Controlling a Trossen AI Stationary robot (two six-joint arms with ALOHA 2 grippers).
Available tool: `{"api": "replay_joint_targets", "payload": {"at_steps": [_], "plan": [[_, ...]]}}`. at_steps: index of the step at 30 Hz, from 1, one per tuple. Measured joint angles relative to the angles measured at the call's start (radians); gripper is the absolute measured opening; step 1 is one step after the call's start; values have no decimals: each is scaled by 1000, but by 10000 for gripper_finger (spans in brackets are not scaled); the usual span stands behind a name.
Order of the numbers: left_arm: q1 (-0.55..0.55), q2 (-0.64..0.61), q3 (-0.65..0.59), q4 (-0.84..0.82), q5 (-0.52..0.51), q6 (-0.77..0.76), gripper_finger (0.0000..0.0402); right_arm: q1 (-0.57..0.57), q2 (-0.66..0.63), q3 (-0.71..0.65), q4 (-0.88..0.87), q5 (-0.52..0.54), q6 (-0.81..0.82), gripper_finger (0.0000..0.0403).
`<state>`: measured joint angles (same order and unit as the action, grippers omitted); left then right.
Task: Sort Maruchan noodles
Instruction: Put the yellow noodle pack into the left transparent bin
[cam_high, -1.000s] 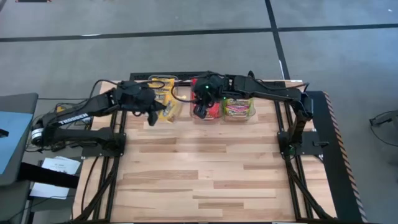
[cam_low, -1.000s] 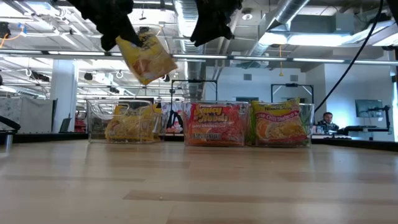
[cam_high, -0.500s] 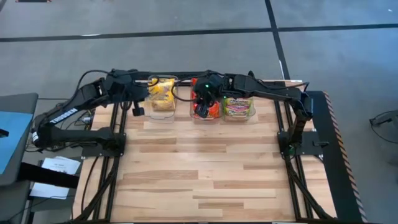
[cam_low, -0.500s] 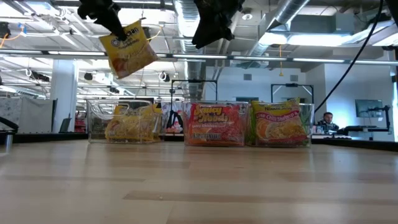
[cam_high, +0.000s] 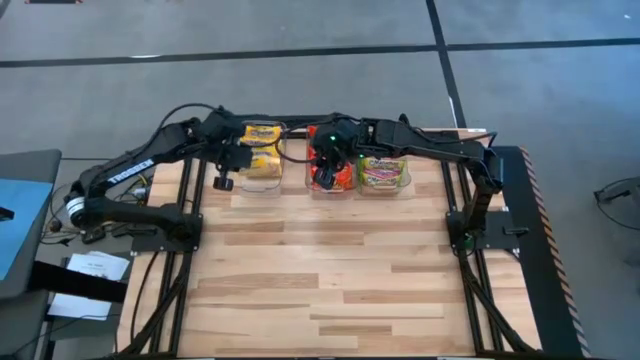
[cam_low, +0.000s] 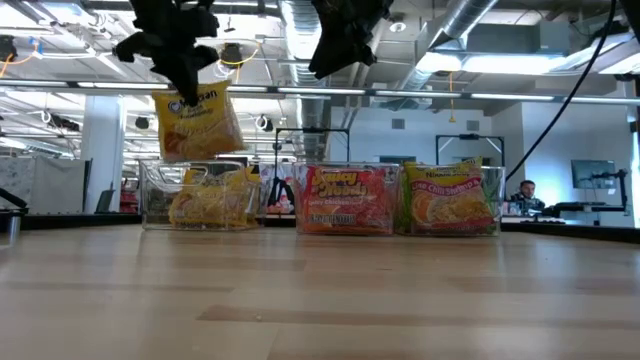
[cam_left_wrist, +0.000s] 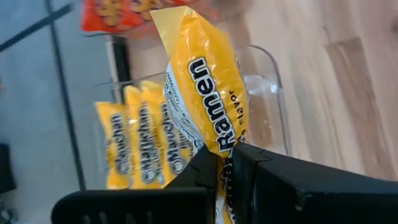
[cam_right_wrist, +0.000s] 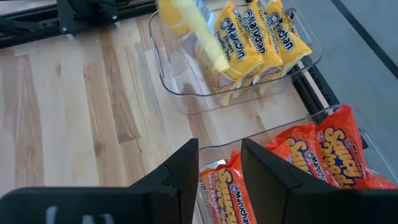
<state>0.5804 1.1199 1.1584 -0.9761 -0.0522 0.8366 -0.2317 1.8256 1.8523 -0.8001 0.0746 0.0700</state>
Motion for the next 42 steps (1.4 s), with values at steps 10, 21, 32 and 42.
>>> {"api": "replay_joint_targets", "payload": {"at_steps": [10, 21, 32, 42], "plan": [[24, 116, 0, -17, 85, 69, 0, 16, 0, 0, 0, 1, 16, 143], [62, 280, 0, -64, 145, 107, 0, 37, 0, 0, 0, 1, 19, 143], [95, 374, 0, 8, 83, 114, 0, 56, 1, 0, -1, 1, 19, 143], [95, 373, 0, 67, 2, 149, 0, 60, 1, 0, 0, 1, 19, 143]]}}
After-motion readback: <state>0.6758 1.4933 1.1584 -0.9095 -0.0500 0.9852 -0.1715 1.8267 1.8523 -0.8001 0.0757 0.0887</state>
